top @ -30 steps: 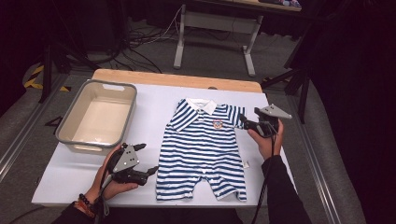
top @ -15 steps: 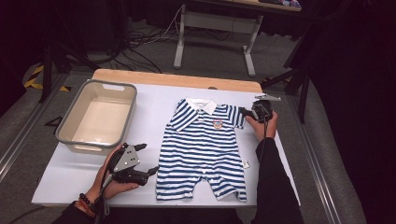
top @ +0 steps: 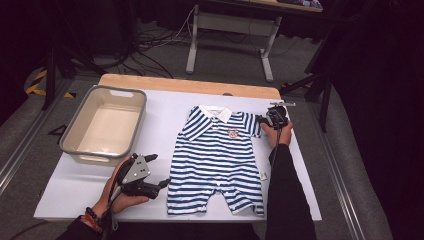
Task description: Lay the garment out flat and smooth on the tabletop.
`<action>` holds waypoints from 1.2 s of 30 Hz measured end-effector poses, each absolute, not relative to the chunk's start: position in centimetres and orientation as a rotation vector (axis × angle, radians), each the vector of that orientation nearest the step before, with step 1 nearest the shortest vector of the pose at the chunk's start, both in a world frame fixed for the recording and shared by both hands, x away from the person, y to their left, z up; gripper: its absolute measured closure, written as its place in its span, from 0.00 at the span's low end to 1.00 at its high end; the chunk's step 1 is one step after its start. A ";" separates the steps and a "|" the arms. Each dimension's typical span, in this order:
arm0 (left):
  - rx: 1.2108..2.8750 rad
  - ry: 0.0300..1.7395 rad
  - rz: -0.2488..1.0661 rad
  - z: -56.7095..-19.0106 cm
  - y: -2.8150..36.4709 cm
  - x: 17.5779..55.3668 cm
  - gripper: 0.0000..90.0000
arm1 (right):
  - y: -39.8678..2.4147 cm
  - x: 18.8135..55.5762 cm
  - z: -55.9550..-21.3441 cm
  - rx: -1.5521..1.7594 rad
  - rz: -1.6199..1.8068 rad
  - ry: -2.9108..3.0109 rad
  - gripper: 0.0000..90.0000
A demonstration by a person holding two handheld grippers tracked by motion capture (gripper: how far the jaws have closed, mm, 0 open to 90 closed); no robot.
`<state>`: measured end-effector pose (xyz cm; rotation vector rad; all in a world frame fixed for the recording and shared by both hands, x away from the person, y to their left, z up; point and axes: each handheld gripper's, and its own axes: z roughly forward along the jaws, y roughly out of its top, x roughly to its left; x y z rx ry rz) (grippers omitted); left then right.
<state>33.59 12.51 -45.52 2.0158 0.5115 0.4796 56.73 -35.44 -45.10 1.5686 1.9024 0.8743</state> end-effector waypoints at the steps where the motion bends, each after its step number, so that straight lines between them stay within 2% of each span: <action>1: 2.015 0.514 0.478 -45.5 12.5 33.6 0.15 | -35.5 56.7 -45.1 1.568 0.870 1.904 0.61; 3: 2.020 0.513 0.479 -45.5 12.5 33.6 0.15 | -35.5 56.7 -45.0 1.569 0.879 1.911 0.70; 4: 2.020 0.511 0.478 -45.5 12.5 33.6 0.15 | -35.5 56.6 -45.0 1.564 0.896 1.927 0.80; 7: 2.021 0.511 0.476 -45.5 12.4 33.6 0.15 | -35.3 56.6 -44.9 1.556 0.914 1.961 0.95; 8: 2.022 0.511 0.473 -45.6 12.5 33.6 0.15 | -35.2 56.6 -44.9 1.551 0.916 1.968 0.97; 17: 2.032 0.509 0.470 -45.7 12.3 33.6 0.15 | -34.9 55.8 -44.6 1.555 0.896 1.939 0.99; 30: 2.029 0.503 0.467 -45.6 12.2 33.6 0.14 | -34.5 54.0 -41.5 1.468 1.041 1.844 0.99; 36: 2.033 0.500 0.470 -45.6 12.1 33.5 0.14 | -32.4 52.9 -39.7 1.318 1.090 1.939 0.99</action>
